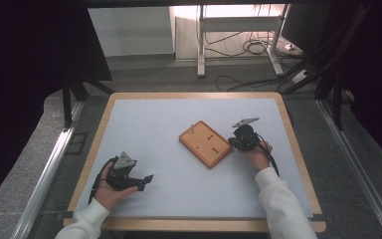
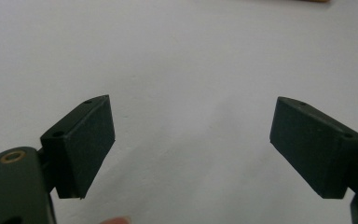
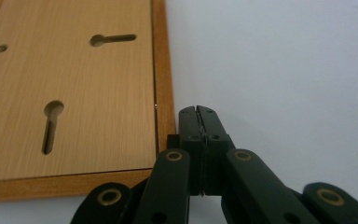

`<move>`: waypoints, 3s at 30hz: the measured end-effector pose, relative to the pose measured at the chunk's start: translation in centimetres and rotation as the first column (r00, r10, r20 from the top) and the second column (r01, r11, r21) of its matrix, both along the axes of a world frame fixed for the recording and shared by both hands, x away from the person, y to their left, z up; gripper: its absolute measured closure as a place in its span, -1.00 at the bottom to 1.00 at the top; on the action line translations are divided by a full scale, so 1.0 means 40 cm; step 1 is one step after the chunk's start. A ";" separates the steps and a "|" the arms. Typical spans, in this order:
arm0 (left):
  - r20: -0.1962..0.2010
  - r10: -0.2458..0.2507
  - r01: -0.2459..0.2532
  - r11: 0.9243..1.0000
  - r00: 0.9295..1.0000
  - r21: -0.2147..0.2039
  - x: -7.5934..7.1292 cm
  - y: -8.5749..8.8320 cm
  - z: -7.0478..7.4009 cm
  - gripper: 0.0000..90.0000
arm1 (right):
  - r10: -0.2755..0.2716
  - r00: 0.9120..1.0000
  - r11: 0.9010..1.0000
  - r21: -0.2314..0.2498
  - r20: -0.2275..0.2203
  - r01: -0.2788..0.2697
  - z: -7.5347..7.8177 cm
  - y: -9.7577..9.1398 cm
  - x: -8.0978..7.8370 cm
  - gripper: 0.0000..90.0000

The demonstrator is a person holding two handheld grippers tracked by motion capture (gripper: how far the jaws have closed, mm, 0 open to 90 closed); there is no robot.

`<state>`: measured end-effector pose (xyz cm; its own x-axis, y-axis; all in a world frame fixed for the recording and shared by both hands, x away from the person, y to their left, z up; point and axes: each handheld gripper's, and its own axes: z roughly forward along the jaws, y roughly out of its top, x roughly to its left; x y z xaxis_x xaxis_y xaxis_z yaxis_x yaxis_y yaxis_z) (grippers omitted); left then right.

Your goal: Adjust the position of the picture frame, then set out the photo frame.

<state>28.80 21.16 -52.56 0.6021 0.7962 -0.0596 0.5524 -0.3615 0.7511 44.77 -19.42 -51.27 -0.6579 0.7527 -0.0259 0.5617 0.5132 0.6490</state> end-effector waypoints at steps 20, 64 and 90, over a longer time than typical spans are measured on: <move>0.002 -0.005 0.005 1.000 1.000 0.001 -0.001 -0.002 0.002 -0.70 | 0.111 0.993 0.994 0.009 -0.033 -0.110 0.003 0.052 -0.126 1.00; -0.008 -0.009 0.009 1.000 1.000 0.000 0.009 -0.003 -0.005 -0.70 | 0.213 0.977 0.971 0.106 0.021 -0.214 0.031 0.060 -0.240 1.00; 0.007 -0.011 0.012 1.000 1.000 -0.009 0.026 -0.013 0.003 -0.67 | 0.088 0.995 0.986 0.138 0.053 -0.095 0.021 -0.074 -0.287 -0.03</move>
